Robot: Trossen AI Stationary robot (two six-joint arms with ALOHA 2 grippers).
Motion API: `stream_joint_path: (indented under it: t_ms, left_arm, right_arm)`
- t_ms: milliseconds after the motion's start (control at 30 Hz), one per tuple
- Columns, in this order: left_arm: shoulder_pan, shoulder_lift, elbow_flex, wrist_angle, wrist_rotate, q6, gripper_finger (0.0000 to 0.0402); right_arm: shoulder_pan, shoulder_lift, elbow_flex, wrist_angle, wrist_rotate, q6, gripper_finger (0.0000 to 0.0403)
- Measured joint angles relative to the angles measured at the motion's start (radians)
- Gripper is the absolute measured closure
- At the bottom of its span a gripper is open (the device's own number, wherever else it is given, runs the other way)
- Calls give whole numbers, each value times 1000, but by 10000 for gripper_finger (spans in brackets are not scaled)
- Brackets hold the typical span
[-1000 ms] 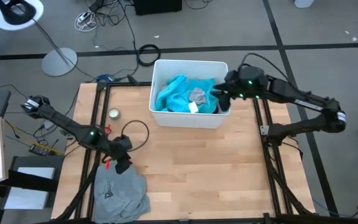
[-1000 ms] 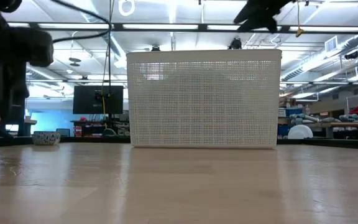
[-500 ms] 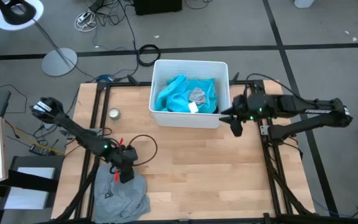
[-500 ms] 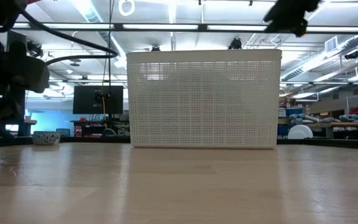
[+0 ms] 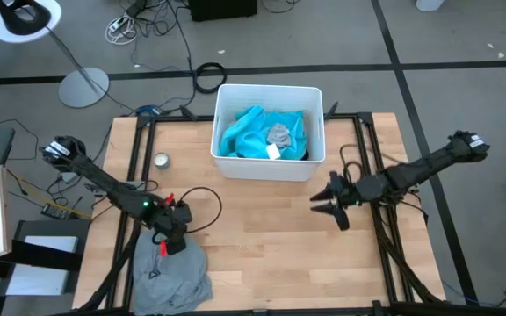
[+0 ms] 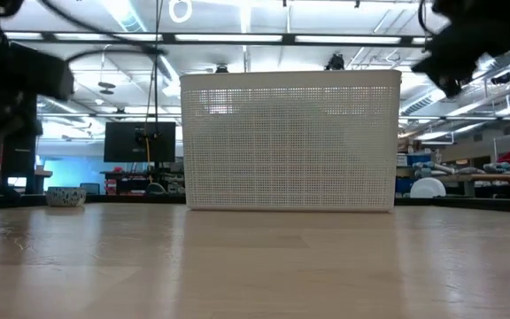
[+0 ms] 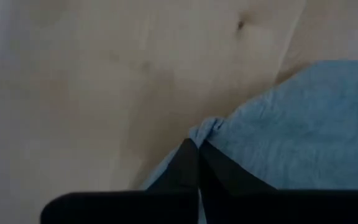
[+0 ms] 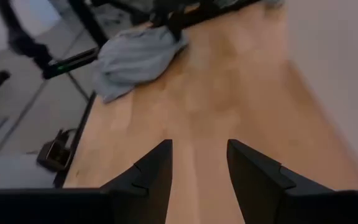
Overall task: Sort clothes
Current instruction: Put the gray shirt into the white laundry bin
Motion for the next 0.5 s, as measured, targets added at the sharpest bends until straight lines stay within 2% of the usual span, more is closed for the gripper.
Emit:
stream_joint_path:
  t_ms: [200,300,367,500]
  left_arm:
    - [6,-69,147,-188,-86,51,400]
    - [7,-93,250,-269,-155,58,401]
    - [7,-94,324,-305,-193,92,401]
    - [7,-94,481,-339,-252,202,401]
  right_arm:
    - [41,77,-257,391,11,107,250]
    - [41,147,-342,541,122,171,250]
    - [40,193,-375,594,164,198,250]
    - [40,280,-384,622,166,224,250]
